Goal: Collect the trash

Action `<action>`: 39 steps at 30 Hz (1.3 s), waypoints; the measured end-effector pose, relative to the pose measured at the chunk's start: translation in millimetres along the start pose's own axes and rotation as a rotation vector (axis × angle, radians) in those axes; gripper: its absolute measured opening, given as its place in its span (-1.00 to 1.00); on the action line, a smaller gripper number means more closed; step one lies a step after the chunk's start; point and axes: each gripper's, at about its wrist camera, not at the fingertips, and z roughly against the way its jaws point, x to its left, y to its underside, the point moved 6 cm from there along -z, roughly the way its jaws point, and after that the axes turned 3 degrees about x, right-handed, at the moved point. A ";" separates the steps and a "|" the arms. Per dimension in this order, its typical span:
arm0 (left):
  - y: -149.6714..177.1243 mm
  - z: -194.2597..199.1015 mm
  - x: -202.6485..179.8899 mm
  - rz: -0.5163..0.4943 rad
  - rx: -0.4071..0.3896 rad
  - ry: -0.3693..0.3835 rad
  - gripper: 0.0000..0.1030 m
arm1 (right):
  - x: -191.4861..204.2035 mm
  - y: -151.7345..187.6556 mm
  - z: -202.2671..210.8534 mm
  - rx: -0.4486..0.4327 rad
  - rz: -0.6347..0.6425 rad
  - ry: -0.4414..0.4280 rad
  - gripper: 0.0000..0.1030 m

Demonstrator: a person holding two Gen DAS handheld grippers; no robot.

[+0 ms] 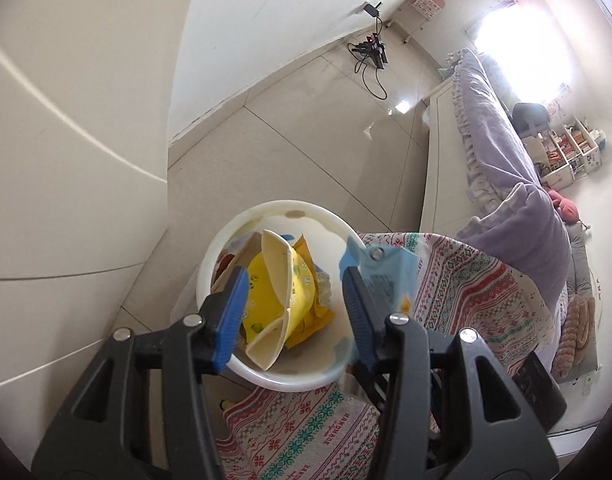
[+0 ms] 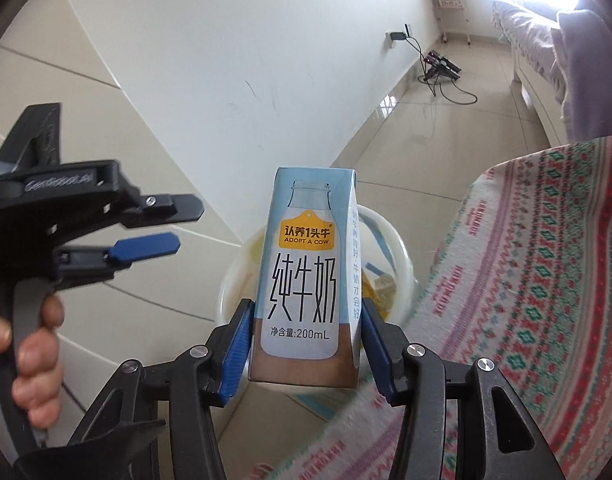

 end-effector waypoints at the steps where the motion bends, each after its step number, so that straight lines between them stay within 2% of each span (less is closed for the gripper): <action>1: 0.2 -0.1 -0.5 0.001 0.001 0.000 -0.04 | 0.1 -1.5 -7.2 0.012 -0.007 0.004 0.07; 4: 1.2 0.5 -2.8 -0.007 0.003 0.002 -0.04 | -2.3 0.2 -24.6 0.052 -0.022 0.050 0.08; 9: 5.2 -0.9 -5.8 -0.026 0.006 -0.030 -0.04 | -5.9 12.3 -14.7 0.032 -0.010 0.078 0.10; 13: 14.5 0.5 -16.7 -0.073 0.004 -0.065 -0.04 | -10.8 26.5 12.2 0.007 0.017 0.113 0.10; 19: 43.2 18.2 -43.0 -0.155 -0.029 -0.106 0.00 | -3.6 44.8 80.0 -0.084 0.071 0.154 0.15; 21: 59.4 27.2 -51.9 -0.196 -0.065 -0.136 0.14 | -2.5 53.0 107.6 -0.118 0.085 0.170 0.21; 24: 91.9 37.0 -55.8 -0.218 -0.084 -0.188 0.16 | -7.2 68.2 147.8 -0.160 0.076 0.232 0.26; 28: 132.1 64.4 -69.6 -0.270 -0.171 -0.271 0.20 | -12.8 91.8 196.0 -0.202 0.063 0.262 0.29; 32: 177.8 93.3 -91.5 -0.354 -0.271 -0.338 0.59 | -17.1 119.0 240.8 -0.254 0.052 0.274 0.38; 36: 219.3 110.8 -101.3 -0.444 -0.320 -0.445 0.70 | -20.8 144.0 274.6 -0.297 0.057 0.313 0.41; 39: 238.5 123.0 -100.5 -0.446 -0.333 -0.463 0.72 | -26.6 161.2 291.5 -0.313 0.043 0.313 0.45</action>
